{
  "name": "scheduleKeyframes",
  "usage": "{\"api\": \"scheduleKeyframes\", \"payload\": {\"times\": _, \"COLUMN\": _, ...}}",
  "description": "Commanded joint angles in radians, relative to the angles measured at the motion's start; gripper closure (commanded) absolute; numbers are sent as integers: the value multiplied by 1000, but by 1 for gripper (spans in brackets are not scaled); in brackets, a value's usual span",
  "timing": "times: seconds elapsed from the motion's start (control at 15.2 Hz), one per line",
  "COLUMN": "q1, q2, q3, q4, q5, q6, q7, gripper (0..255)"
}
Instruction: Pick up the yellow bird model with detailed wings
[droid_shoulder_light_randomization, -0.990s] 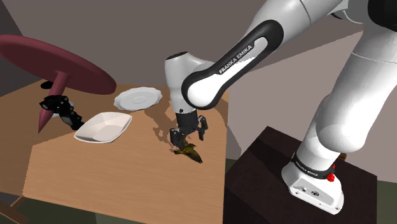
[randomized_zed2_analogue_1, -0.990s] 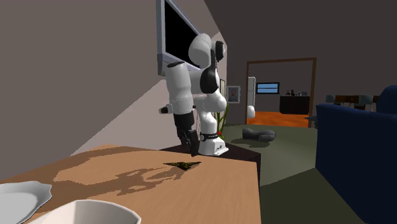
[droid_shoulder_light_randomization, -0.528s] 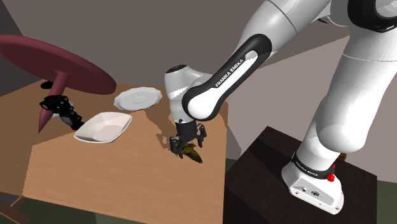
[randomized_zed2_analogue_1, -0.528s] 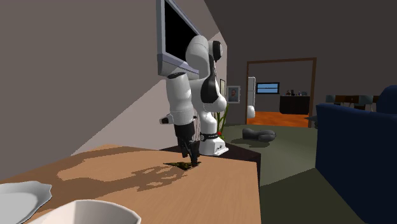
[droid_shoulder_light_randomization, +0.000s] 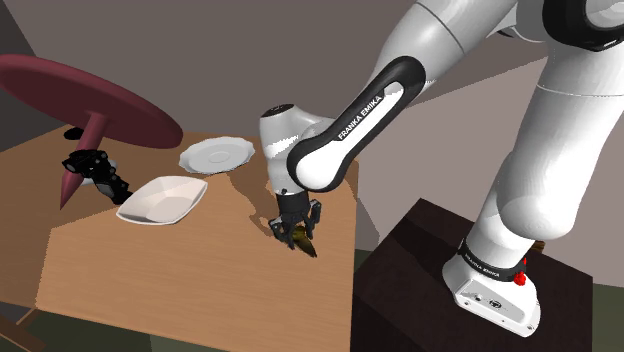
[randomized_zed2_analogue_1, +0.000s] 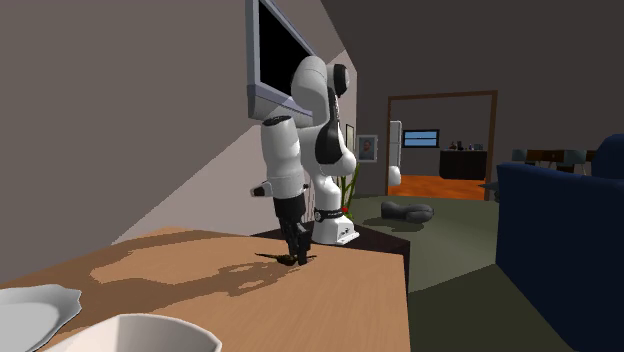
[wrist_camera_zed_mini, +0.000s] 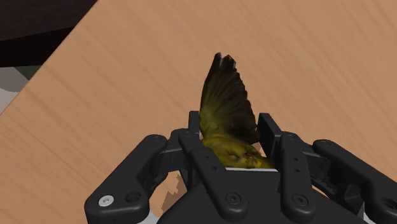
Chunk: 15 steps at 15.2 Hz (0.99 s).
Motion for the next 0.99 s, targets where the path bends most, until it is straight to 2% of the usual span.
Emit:
{"api": "scheduleKeyframes", "payload": {"times": 0.0, "q1": 1, "q2": 3, "q3": 2, "q4": -2, "q5": 1, "q6": 1, "q7": 1, "gripper": 255}}
{"api": "scheduleKeyframes", "payload": {"times": 0.2, "q1": 1, "q2": 5, "q3": 0, "q4": -1, "q5": 0, "q6": 2, "q7": 0, "gripper": 255}}
{"api": "scheduleKeyframes", "payload": {"times": 0.92, "q1": -6, "q2": -112, "q3": 3, "q4": 44, "q5": 54, "q6": -150, "q7": -31, "gripper": 255}}
